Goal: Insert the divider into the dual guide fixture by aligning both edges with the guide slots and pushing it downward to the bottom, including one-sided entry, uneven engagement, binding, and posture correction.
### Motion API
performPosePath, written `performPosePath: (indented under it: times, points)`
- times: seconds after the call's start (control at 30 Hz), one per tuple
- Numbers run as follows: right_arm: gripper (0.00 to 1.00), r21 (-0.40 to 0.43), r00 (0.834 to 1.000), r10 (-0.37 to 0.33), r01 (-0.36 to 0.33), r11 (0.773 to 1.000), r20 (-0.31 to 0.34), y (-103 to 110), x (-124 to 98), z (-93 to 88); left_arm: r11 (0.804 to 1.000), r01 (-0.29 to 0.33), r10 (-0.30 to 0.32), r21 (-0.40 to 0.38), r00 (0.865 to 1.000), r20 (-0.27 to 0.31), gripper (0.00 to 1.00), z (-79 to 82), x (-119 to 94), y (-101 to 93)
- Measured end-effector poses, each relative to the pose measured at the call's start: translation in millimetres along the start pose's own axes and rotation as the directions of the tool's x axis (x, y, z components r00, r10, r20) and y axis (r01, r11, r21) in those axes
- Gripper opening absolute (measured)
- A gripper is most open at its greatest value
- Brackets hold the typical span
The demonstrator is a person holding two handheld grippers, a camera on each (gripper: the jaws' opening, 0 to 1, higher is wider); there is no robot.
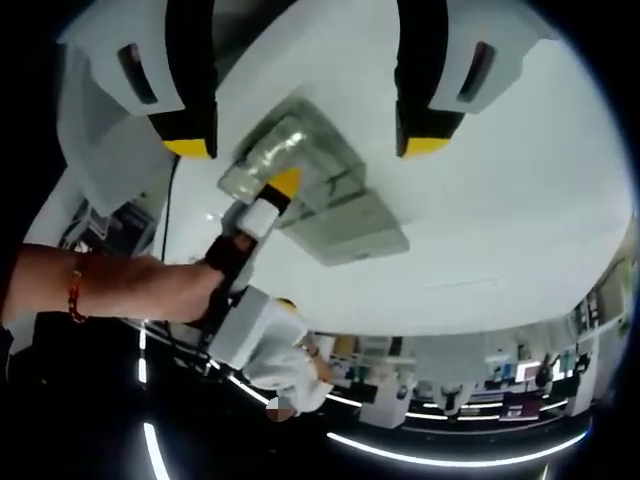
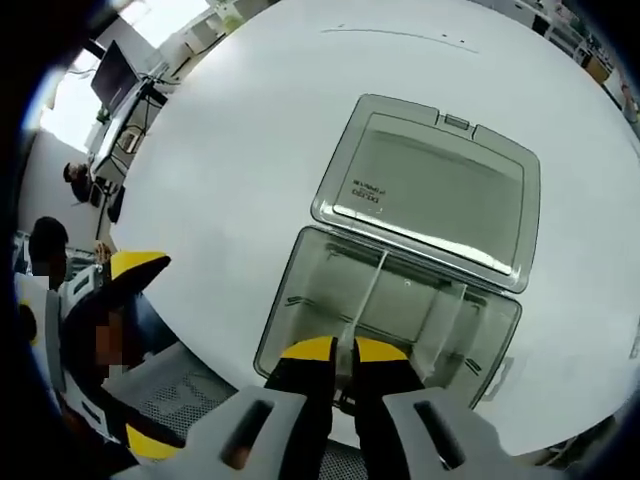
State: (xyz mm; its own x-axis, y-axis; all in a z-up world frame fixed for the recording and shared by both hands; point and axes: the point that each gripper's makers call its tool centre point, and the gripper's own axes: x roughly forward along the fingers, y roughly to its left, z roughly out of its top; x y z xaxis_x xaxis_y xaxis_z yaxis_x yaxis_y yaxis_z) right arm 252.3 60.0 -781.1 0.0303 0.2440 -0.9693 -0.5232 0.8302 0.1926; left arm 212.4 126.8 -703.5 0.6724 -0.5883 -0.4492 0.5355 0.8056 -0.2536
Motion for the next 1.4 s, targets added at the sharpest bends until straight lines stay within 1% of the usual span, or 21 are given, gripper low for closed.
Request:
performPosePath:
  times: [0.13, 0.27, 0.33, 0.43, 0.63, 0.9, 1.1, 1.2, 1.27, 1.33, 1.4]
  points:
    - [0.01, -0.004, 1.000, 0.000, 0.000, 1.000, -0.007, 0.9, 1.0, -0.7, 1.000, -0.003, 0.003, 0.005, 1.000, 0.005, 0.72, 2.1, -1.4, 0.3]
    - [0.01, -0.009, 1.000, -0.003, 0.003, 1.000, -0.012, 0.9, 4.0, -2.4, 1.000, -0.005, 0.005, 0.002, 1.000, 0.004, 0.73, 0.6, -3.4, 1.0]
    - [0.01, -0.005, 1.000, -0.003, 0.003, 1.000, -0.011, 1.0, 4.9, -2.7, 1.000, 0.001, -0.001, -0.009, 1.000, 0.016, 0.74, 1.8, -4.7, 0.2]
    - [0.01, -0.005, 1.000, -0.004, 0.004, 1.000, -0.013, 0.8, 6.6, -3.1, 1.000, -0.011, 0.011, 0.001, 1.000, 0.013, 0.76, 0.7, -5.7, 1.7]
    - [0.01, -0.003, 1.000, -0.005, 0.005, 1.000, -0.016, 0.3, 9.4, -4.2, 1.000, -0.008, 0.009, 0.012, 1.000, -0.006, 0.78, -3.7, -6.8, 0.9]
    - [0.01, -0.002, 1.000, -0.001, 0.001, 1.000, -0.010, 0.4, 9.4, -4.3, 1.000, -0.001, 0.001, 0.018, 1.000, -0.009, 0.78, -2.9, -7.0, -2.8]
    - [0.01, 0.008, 1.000, 0.002, -0.002, 1.000, -0.002, 0.2, 9.3, -4.7, 1.000, 0.005, -0.005, 0.008, 1.000, -0.001, 0.79, -2.0, -8.1, -4.7]
    - [0.01, -0.001, 1.000, -0.006, 0.006, 1.000, 0.003, 0.0, 9.2, -5.0, 1.000, -0.001, 0.001, 0.019, 1.000, -0.008, 0.79, -2.8, -9.1, -5.4]
    - [0.01, -0.003, 1.000, -0.007, 0.007, 1.000, 0.004, -0.1, 9.2, -4.8, 1.000, -0.004, 0.004, 0.014, 1.000, -0.002, 0.79, -1.9, -10.2, -5.8]
    - [0.01, -0.007, 1.000, -0.001, 0.001, 1.000, 0.006, 0.1, 9.2, -4.7, 1.000, -0.008, 0.008, 0.015, 1.000, 0.000, 0.79, -1.3, -11.2, -6.3]
    - [0.03, -0.030, 1.000, 0.012, -0.012, 0.999, 0.011, 0.5, 8.7, -5.2, 1.000, -0.012, 0.012, 0.022, 1.000, -0.004, 0.79, -1.6, -12.7, -6.3]
